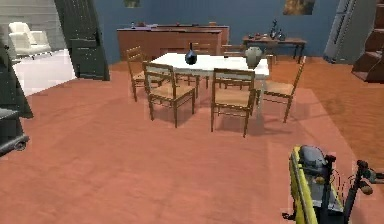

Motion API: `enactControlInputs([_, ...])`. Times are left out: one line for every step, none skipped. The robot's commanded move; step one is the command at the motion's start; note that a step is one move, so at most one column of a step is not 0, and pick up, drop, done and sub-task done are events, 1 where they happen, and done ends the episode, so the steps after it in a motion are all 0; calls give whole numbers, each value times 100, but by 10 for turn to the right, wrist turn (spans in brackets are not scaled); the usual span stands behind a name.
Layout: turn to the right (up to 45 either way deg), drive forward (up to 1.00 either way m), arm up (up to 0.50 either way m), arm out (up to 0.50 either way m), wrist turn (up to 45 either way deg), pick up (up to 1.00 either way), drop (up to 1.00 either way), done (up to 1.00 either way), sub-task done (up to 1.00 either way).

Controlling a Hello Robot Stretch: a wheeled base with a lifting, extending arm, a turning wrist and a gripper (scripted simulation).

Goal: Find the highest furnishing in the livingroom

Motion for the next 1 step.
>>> enactControlInputs([150, 0, 0, 0, 0, 0, 0, 0, 0])
